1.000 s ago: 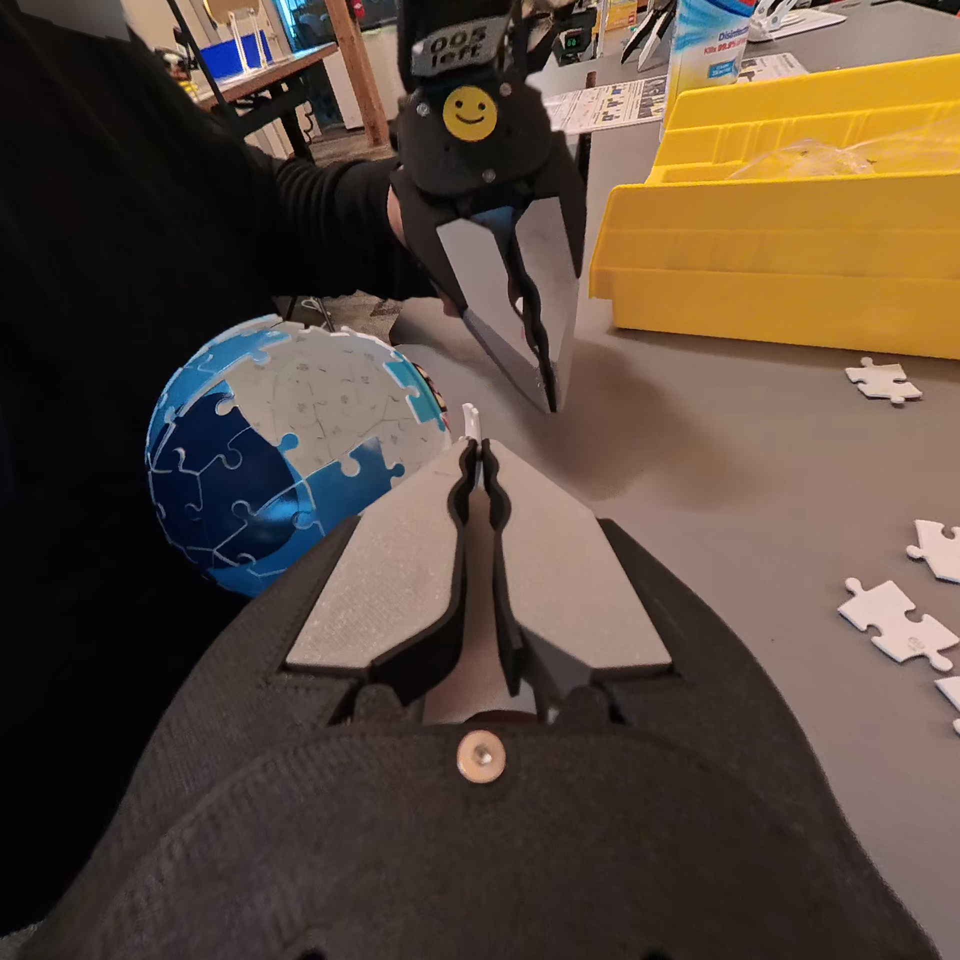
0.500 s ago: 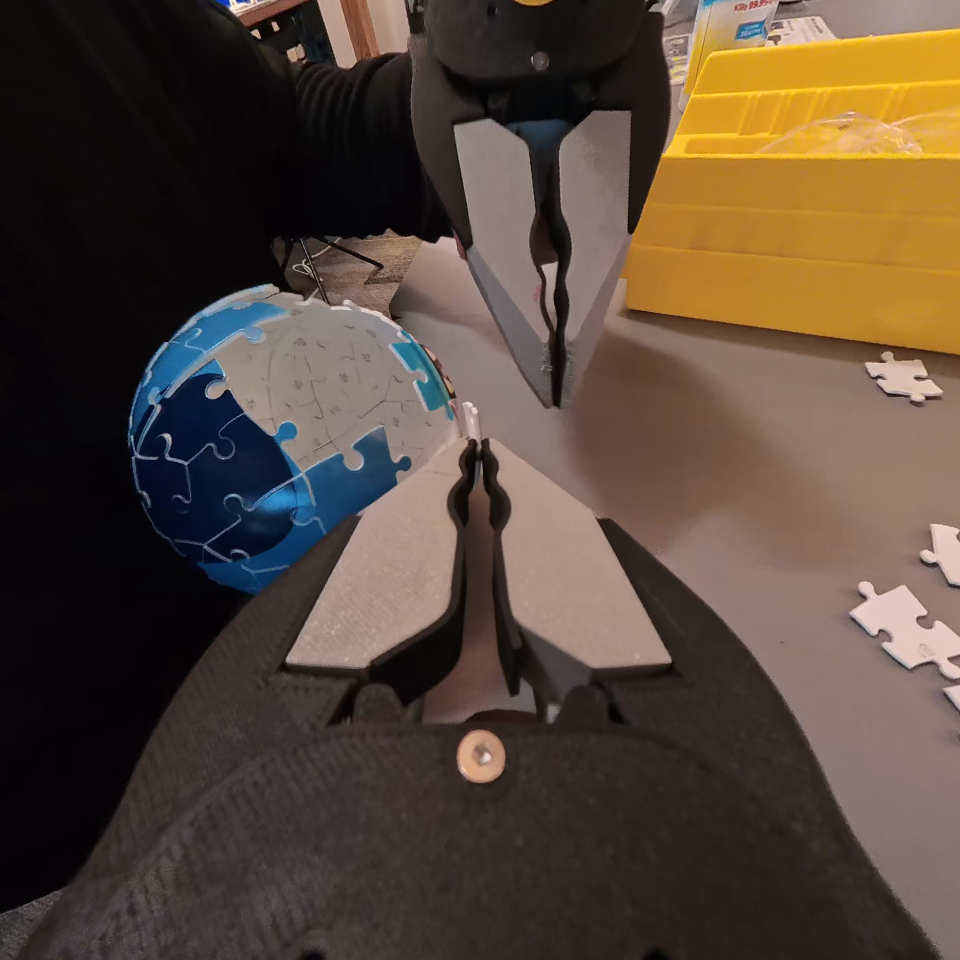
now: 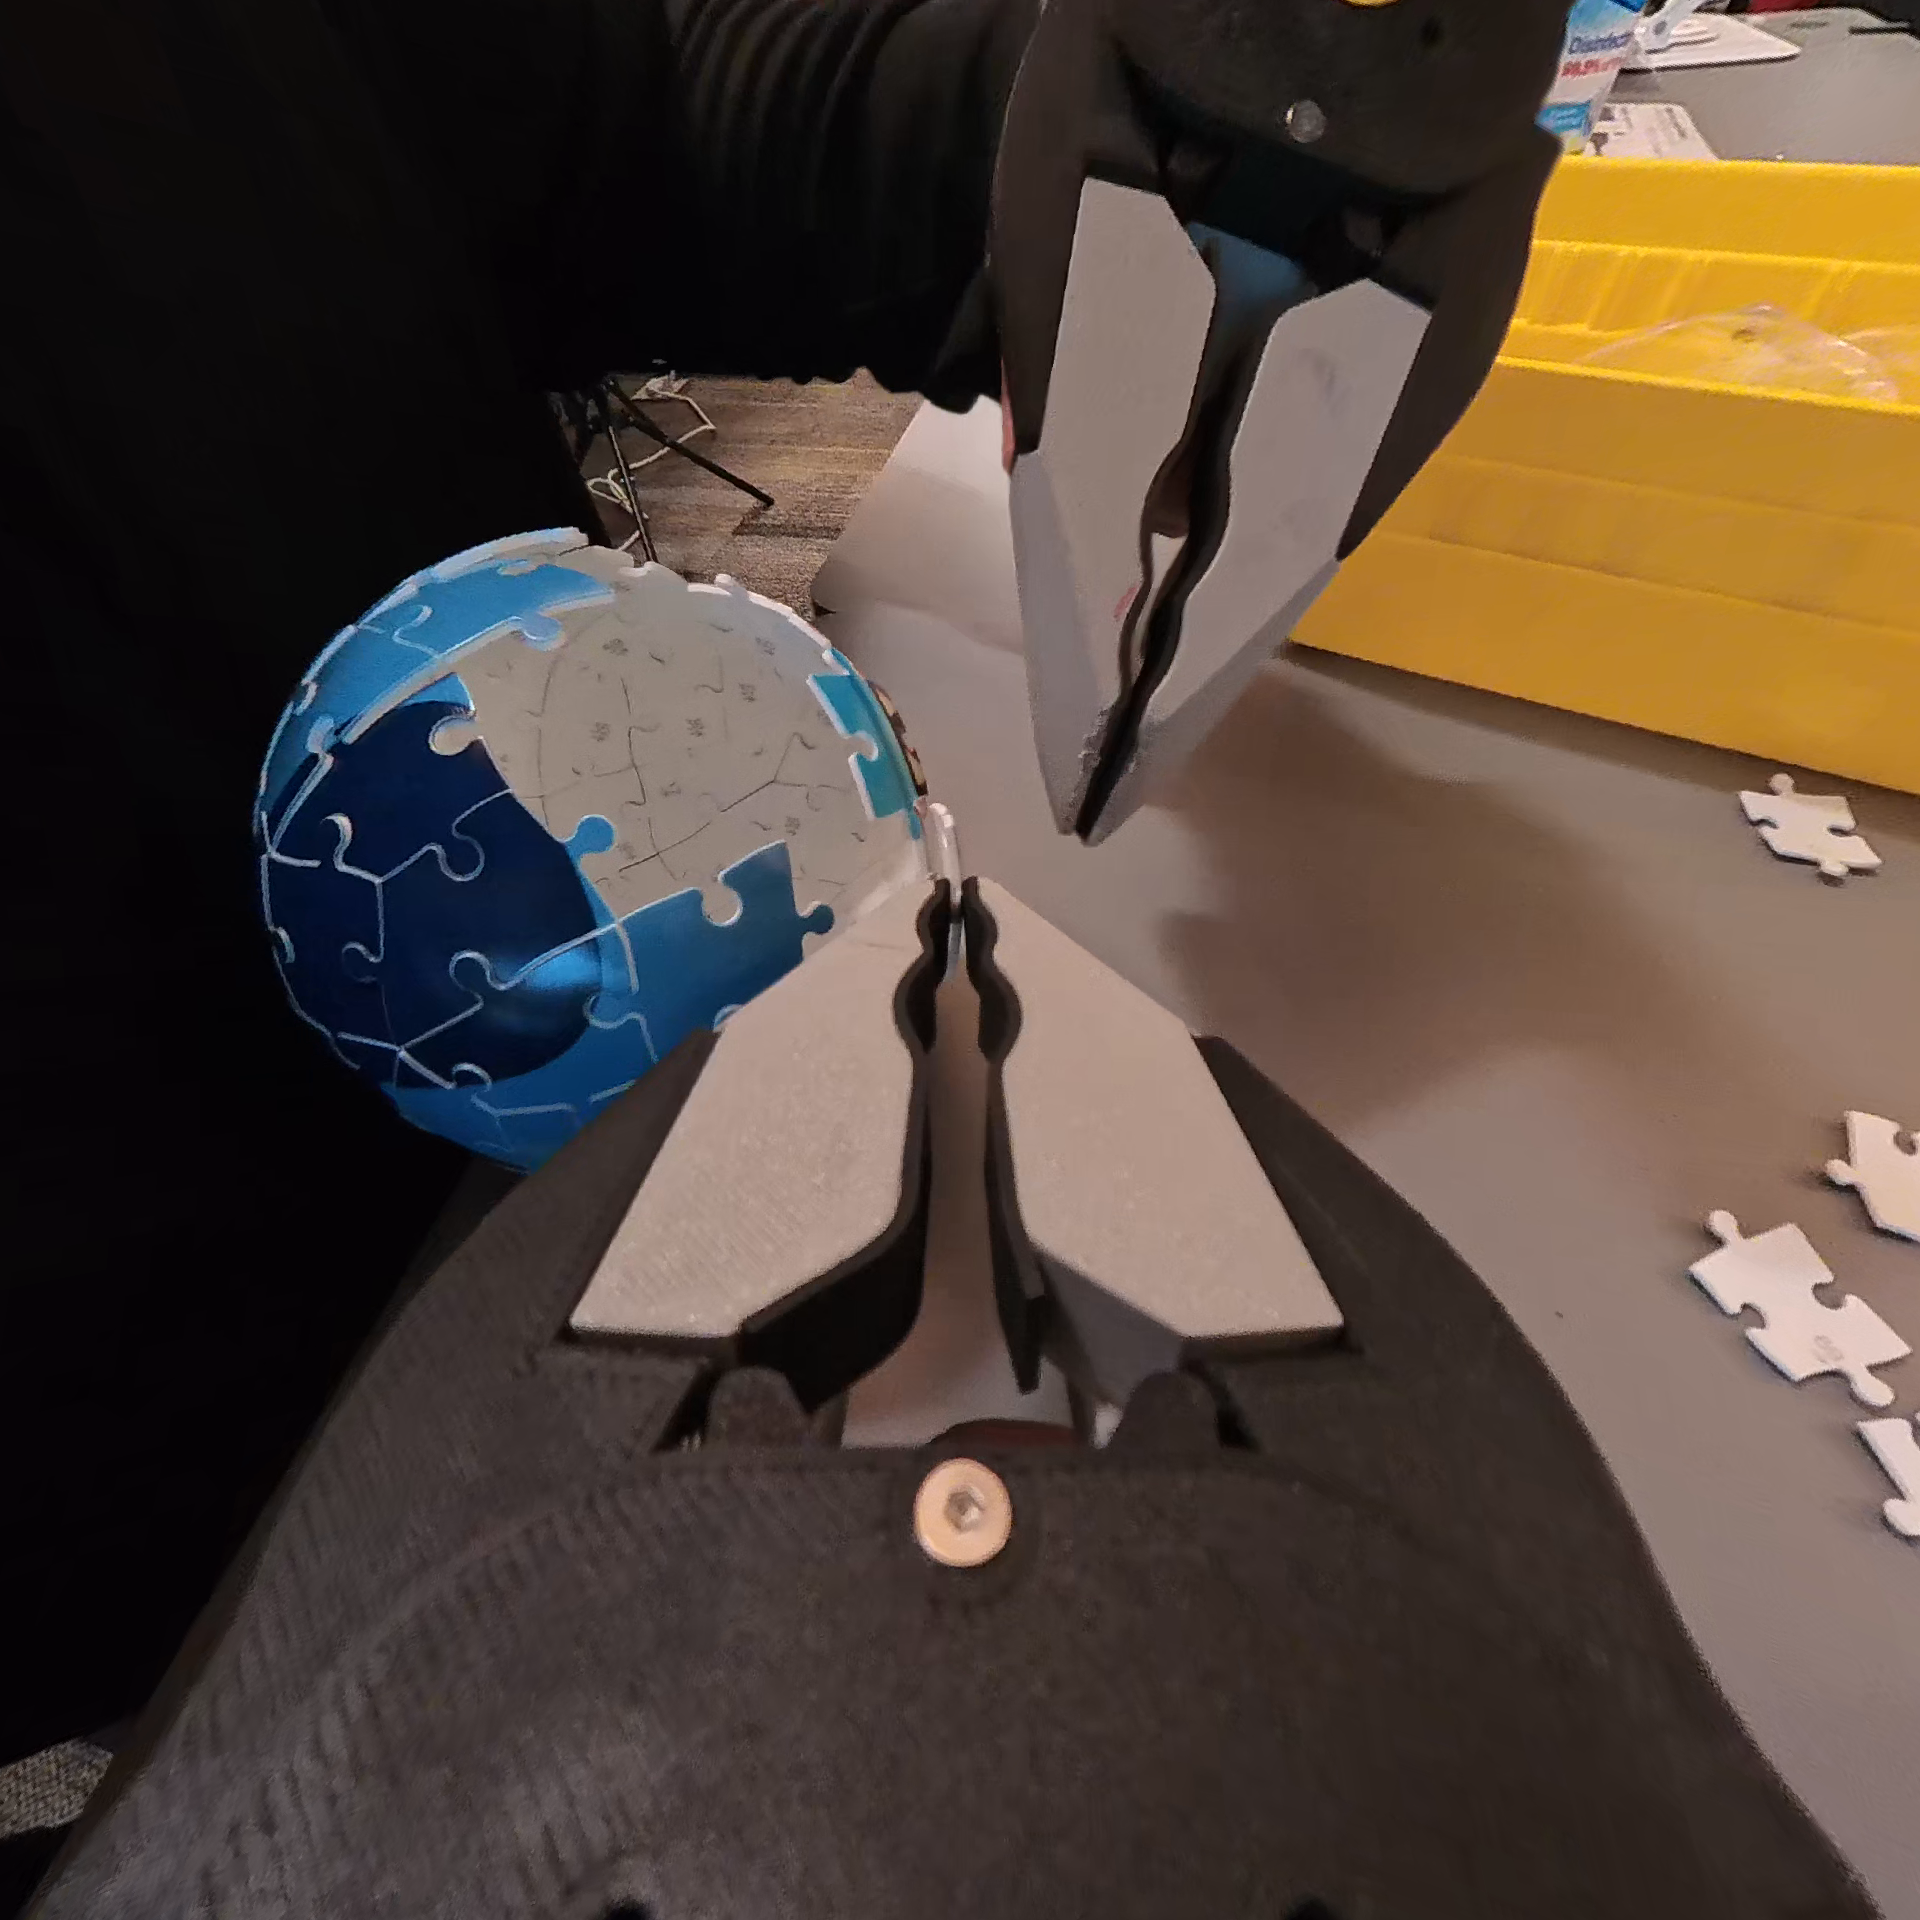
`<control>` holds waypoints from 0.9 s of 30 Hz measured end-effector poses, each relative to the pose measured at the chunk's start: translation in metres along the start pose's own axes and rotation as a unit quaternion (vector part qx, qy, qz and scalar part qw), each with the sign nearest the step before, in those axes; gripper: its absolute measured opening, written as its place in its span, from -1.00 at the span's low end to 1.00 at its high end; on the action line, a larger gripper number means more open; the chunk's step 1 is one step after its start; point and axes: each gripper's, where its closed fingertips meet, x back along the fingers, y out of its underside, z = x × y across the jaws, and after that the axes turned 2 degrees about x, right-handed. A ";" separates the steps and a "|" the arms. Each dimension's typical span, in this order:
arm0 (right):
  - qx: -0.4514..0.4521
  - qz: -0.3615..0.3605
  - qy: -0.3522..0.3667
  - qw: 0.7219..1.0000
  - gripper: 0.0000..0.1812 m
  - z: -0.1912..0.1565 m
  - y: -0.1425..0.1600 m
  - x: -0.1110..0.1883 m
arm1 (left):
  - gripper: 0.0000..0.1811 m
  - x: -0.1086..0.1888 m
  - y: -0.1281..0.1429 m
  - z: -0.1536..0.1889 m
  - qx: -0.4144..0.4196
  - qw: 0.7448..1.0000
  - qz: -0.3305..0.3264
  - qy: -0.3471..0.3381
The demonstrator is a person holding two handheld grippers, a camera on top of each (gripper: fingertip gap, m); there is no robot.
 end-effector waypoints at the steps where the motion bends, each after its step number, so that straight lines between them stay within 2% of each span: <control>1: 0.003 0.000 0.000 1.000 -1.00 -0.001 0.000 0.000 | -1.00 -0.002 0.001 0.003 0.000 1.000 -0.004 0.009; 12: 0.038 -0.008 -0.003 0.999 -0.99 -0.008 -0.001 -0.001 | -1.00 -0.009 0.007 0.023 -0.011 0.997 -0.034 0.064; 27: 0.060 -0.006 -0.009 0.998 -0.99 -0.011 -0.002 0.000 | -1.00 -0.010 0.010 0.032 -0.013 0.995 -0.047 0.088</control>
